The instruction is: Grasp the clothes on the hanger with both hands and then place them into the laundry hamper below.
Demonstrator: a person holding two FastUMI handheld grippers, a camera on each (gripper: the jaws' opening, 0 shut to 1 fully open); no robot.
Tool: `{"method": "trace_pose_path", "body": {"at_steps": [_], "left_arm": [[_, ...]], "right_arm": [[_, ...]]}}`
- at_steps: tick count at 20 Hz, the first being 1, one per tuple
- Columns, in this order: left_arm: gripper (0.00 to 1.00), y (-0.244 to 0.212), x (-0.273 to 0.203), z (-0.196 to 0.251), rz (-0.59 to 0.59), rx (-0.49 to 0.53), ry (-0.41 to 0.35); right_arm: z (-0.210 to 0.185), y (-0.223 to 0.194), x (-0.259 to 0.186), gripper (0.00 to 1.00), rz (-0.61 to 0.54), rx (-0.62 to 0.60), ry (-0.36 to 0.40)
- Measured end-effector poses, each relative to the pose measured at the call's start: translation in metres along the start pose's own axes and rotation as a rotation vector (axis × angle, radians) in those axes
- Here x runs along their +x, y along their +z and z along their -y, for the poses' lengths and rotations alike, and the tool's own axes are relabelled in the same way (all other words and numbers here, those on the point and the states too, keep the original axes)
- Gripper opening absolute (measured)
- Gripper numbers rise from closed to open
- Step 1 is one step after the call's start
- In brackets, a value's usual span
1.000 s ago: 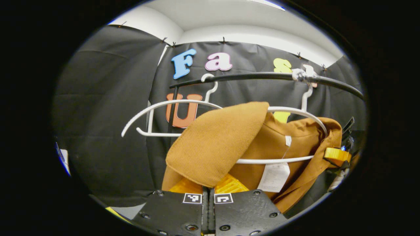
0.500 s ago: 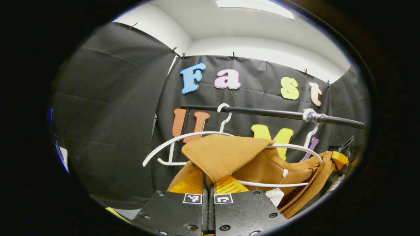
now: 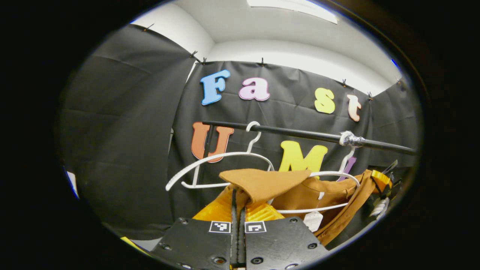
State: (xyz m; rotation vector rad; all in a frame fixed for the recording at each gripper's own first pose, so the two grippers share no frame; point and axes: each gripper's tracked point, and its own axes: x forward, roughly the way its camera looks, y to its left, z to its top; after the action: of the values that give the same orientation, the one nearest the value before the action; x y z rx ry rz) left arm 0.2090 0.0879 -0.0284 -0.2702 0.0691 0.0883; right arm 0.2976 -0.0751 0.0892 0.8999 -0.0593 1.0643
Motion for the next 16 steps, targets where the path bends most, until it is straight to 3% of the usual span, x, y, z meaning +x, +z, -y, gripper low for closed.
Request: {"method": "trace_pose_path", "body": {"at_steps": [3,4,6,7,8,9,10,13,14,16], "left_arm": [[0.05,0.013,-0.002,0.000,0.004,-0.030,-0.027],[0.00,0.016,-0.001,-0.003,0.011,-0.007,-0.021],[0.05,0.013,-0.001,-0.004,-0.012,-0.003,-0.028],[0.00,0.010,-0.002,-0.004,-0.030,-0.001,-0.036],[0.05,0.007,-0.005,-0.006,-0.039,0.010,-0.034],[0.00,0.006,-0.007,-0.010,-0.049,0.017,-0.031],[0.05,0.000,-0.008,-0.013,-0.063,0.016,-0.033],[0.00,-0.018,-0.013,-0.034,-0.104,-0.044,0.006],[0.00,-0.021,-0.011,-0.030,-0.098,-0.098,-0.010],[0.00,-0.027,-0.001,-0.026,-0.084,-0.085,-0.018]], "right_arm": [[0.000,0.010,-0.004,0.02,0.024,-0.011,-0.021],[0.001,0.012,-0.006,0.02,0.026,-0.024,-0.033],[0.002,0.014,-0.009,0.03,0.029,-0.044,-0.054],[0.003,0.019,-0.011,0.02,0.041,-0.044,-0.063],[0.004,0.021,-0.014,0.02,0.049,-0.046,-0.076],[0.008,0.024,-0.018,0.02,0.059,-0.055,-0.096],[0.013,0.026,-0.023,0.03,0.064,-0.070,-0.117],[0.018,0.055,-0.037,0.03,0.169,-0.080,-0.156],[0.029,0.051,-0.040,0.02,0.164,-0.072,-0.191],[0.043,0.031,-0.042,0.02,0.137,-0.023,-0.228]]}}
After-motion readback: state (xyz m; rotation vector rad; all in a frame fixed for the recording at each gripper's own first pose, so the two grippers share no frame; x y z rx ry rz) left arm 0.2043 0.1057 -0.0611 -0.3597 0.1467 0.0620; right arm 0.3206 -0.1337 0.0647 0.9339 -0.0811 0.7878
